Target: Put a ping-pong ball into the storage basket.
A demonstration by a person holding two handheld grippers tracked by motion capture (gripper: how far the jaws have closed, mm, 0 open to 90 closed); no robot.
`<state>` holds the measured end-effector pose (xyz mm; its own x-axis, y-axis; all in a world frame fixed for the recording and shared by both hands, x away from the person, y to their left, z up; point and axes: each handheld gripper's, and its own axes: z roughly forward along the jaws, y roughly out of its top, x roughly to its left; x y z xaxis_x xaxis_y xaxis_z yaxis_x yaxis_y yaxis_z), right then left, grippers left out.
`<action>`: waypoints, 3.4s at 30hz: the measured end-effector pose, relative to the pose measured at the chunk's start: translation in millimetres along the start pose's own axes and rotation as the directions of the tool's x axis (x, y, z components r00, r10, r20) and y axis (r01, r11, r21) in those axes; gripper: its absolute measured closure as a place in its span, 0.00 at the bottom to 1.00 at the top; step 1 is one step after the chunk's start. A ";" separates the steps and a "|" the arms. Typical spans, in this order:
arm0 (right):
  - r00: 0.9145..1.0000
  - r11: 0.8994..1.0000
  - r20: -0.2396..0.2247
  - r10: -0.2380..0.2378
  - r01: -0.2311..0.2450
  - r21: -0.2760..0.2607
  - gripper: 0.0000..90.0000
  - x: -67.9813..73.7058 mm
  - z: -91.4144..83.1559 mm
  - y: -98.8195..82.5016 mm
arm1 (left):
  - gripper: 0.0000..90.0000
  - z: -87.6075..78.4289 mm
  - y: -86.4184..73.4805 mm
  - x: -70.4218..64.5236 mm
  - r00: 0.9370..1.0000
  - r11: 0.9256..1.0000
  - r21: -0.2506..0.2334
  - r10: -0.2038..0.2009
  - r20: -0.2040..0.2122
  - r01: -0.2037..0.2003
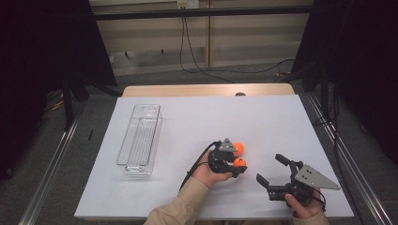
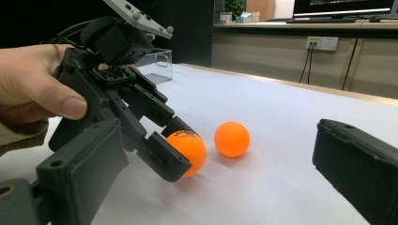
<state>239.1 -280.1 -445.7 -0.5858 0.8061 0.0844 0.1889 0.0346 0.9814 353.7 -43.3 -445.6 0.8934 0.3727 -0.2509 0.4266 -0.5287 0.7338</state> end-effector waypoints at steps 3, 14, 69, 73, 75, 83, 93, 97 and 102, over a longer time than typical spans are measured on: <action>1.000 1.000 0.000 0.000 0.000 0.001 0.02 0.0 0.0 -0.1 | 0.57 -2.8 -0.5 0.5 1.000 1.000 0.009 0.003 0.002 -0.003; 1.000 1.000 -0.002 -0.002 0.002 0.002 0.02 -0.2 0.1 0.1 | 0.57 -12.6 -0.9 5.7 1.000 1.000 0.009 -0.004 0.015 0.004; 1.000 1.000 0.010 0.002 -0.002 0.009 0.02 -2.6 -1.6 -1.1 | 0.57 -54.4 0.9 31.6 0.998 0.998 -0.013 -0.057 -0.028 0.057; 1.000 1.000 0.013 0.002 -0.002 0.009 0.02 -3.9 -3.5 -1.4 | 0.57 -56.4 2.1 33.4 0.998 0.998 -0.017 -0.060 -0.028 0.060; 1.000 1.000 0.019 0.003 -0.004 0.009 0.02 -4.2 -4.5 -1.5 | 0.57 -58.0 2.7 34.6 0.998 0.998 -0.016 -0.061 -0.030 0.061; 1.000 1.000 0.021 0.003 -0.003 0.009 0.02 -3.9 -4.9 -1.3 | 0.57 -64.0 2.4 38.4 0.997 0.997 -0.025 -0.075 -0.036 0.074; 1.000 1.000 0.015 -0.001 0.001 0.010 0.02 -3.8 -3.9 -1.4 | 0.57 -70.7 1.6 43.3 0.995 0.995 -0.029 -0.092 -0.049 0.091; 1.000 1.000 0.014 0.003 -0.003 0.007 0.02 -4.1 -3.9 -1.0 | 0.57 -73.6 1.2 44.7 0.994 0.995 -0.029 -0.099 -0.051 0.098; 1.000 1.000 0.012 -0.001 0.001 0.007 0.02 -3.5 -3.6 -0.6 | 0.57 -75.4 0.6 46.1 0.993 0.994 -0.027 -0.105 -0.053 0.104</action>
<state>238.3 -285.1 -446.0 -0.5765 0.8130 0.0815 0.1940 0.0393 0.9802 384.5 31.1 -409.2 0.8346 0.4666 -0.2928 0.5134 -0.4662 0.7205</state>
